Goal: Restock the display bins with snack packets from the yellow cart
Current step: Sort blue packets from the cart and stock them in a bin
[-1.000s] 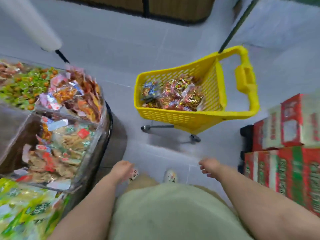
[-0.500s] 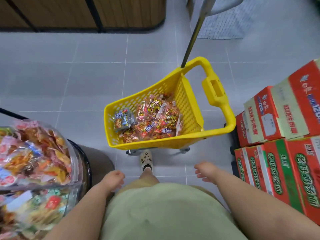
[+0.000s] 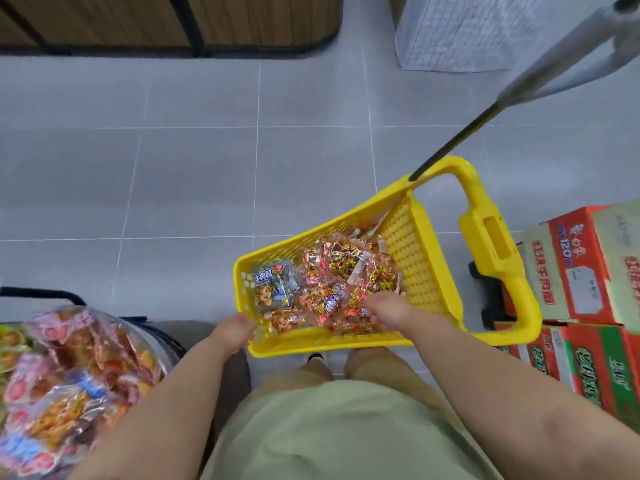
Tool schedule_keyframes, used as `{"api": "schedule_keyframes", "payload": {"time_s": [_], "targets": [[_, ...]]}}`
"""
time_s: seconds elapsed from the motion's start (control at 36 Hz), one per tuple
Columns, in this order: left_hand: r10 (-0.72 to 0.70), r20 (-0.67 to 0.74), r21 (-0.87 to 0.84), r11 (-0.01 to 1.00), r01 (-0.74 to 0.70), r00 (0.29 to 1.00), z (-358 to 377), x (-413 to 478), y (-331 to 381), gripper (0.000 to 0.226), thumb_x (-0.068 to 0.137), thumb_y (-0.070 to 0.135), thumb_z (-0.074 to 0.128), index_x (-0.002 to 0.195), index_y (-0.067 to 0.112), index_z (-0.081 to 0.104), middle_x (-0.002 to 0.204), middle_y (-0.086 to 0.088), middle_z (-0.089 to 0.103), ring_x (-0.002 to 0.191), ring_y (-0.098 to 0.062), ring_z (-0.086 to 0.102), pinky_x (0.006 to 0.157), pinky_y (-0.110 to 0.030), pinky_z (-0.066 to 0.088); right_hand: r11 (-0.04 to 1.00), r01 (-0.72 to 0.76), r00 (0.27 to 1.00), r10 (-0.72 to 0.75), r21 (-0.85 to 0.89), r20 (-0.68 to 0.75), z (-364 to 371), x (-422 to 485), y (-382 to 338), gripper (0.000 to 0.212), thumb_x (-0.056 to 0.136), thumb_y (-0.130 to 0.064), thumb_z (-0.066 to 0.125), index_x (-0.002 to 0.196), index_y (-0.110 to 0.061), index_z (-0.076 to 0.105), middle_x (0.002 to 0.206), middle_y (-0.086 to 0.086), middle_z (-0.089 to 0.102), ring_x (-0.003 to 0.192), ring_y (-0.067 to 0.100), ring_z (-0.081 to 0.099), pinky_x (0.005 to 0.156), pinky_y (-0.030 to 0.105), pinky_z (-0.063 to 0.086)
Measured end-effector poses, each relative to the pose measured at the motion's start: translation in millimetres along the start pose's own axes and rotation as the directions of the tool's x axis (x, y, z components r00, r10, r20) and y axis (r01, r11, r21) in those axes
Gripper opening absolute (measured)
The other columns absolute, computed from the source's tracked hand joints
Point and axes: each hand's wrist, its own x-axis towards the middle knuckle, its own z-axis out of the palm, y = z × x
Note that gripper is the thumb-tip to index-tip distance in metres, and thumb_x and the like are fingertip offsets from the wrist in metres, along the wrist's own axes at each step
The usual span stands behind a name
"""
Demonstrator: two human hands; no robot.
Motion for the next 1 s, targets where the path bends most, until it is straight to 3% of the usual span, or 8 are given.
{"api": "schedule_keyframes", "payload": {"time_s": [0.11, 0.22, 0.39, 0.44, 0.53, 0.72, 0.89, 1.0], "targets": [[0.01, -0.008, -0.083, 0.997, -0.01, 1.0, 0.0, 7.0, 13.7, 0.03, 0.098, 0.015, 0.042, 0.069, 0.014, 0.049, 0.086, -0.017, 0.06, 0.076, -0.023, 0.055, 0.065, -0.027, 0.041, 0.999, -0.023, 0.998, 0.021, 0.026, 0.066, 9.8, 21.5, -17.1, 0.015, 0.094, -0.013, 0.047, 0.082, -0.013, 0.055, 0.077, 0.0, 0.053, 0.076, 0.018, 0.053, 0.082, 0.034, 0.05], [-0.008, -0.032, -0.206, 0.979, 0.001, 0.999, 2.1, 6.5, 8.1, 0.022, 0.093, 0.024, 0.049, 0.073, 0.015, 0.054, 0.094, -0.021, 0.065, 0.088, -0.029, 0.062, 0.081, -0.036, 0.05, 0.993, -0.118, 0.99, 0.115, 0.032, 0.078, 32.3, 47.0, -26.7, 0.01, 0.096, -0.012, 0.046, 0.102, -0.006, 0.051, 0.07, 0.003, 0.05, 0.057, 0.013, 0.046, 0.051, 0.024, 0.036], [-0.181, -0.053, -0.533, 0.837, 0.125, 0.982, 9.6, 14.2, -24.6, 0.018, 0.091, 0.02, 0.051, 0.075, 0.014, 0.059, 0.071, -0.007, 0.061, 0.064, -0.02, 0.053, 0.057, -0.025, 0.037, 0.984, 0.007, 0.975, 0.034, -0.18, 0.221, 73.3, 91.5, -50.9, 0.013, 0.094, -0.01, 0.048, 0.093, -0.009, 0.061, 0.09, 0.01, 0.06, 0.081, 0.022, 0.058, 0.079, 0.032, 0.047], [-0.224, -0.038, -0.605, 0.781, 0.156, 0.974, 12.8, 16.1, -37.9, 0.014, 0.082, 0.023, 0.054, 0.072, 0.014, 0.058, 0.073, -0.009, 0.058, 0.067, -0.023, 0.051, 0.058, -0.025, 0.035, 0.976, 0.075, 0.962, -0.016, -0.207, 0.273, 90.6, 103.9, -62.3, 0.014, 0.094, -0.017, 0.051, 0.084, -0.014, 0.059, 0.076, 0.003, 0.054, 0.066, 0.014, 0.051, 0.079, 0.034, 0.05], [-0.318, -0.048, -0.684, 0.702, 0.201, 0.947, 21.5, 20.3, -57.5, 0.018, 0.093, 0.016, 0.051, 0.076, 0.014, 0.056, 0.077, -0.013, 0.058, 0.074, -0.025, 0.052, 0.058, -0.027, 0.036, 0.974, 0.126, 0.982, -0.097, -0.186, 0.16, 114.4, 124.4, -75.6, 0.039, 0.089, -0.023, 0.062, 0.122, -0.005, 0.054, 0.075, 0.001, 0.054, 0.06, 0.009, 0.049, 0.05, 0.021, 0.044], [-0.378, -0.016, -0.767, 0.598, 0.232, 0.925, 34.2, 25.4, -73.0, 0.019, 0.096, 0.012, 0.046, 0.082, 0.013, 0.057, 0.072, -0.008, 0.055, 0.063, -0.021, 0.048, 0.057, -0.027, 0.033, 0.969, 0.106, 0.992, -0.087, -0.223, 0.09, 148.9, 156.6, -91.3, 0.066, 0.089, -0.037, 0.061, 0.14, -0.004, 0.036, 0.139, 0.015, 0.046, 0.124, 0.031, 0.047, 0.096, 0.032, 0.039], [-0.345, -0.055, -0.766, 0.617, 0.182, 0.937, 34.4, 27.9, -64.9, 0.014, 0.098, 0.015, 0.047, 0.101, 0.006, 0.058, 0.081, -0.011, 0.058, 0.067, -0.022, 0.053, 0.062, -0.029, 0.039, 0.931, 0.198, 0.98, -0.194, -0.308, 0.043, 134.8, 149.6, -77.8, 0.056, 0.093, -0.039, 0.054, 0.138, -0.008, 0.041, 0.128, 0.013, 0.055, 0.086, 0.019, 0.052, 0.076, 0.025, 0.038], [-0.308, -0.08, -0.738, 0.657, 0.151, 0.948, 28.1, 29.6, -52.8, 0.016, 0.098, 0.013, 0.044, 0.097, 0.008, 0.059, 0.086, -0.013, 0.062, 0.076, -0.024, 0.057, 0.076, -0.034, 0.044, 0.915, 0.244, 0.962, -0.271, -0.322, -0.04, 115.2, 133.8, -65.7, 0.05, 0.093, -0.038, 0.055, 0.13, -0.005, 0.048, 0.125, 0.013, 0.057, 0.111, 0.03, 0.055, 0.091, 0.036, 0.043]]}}
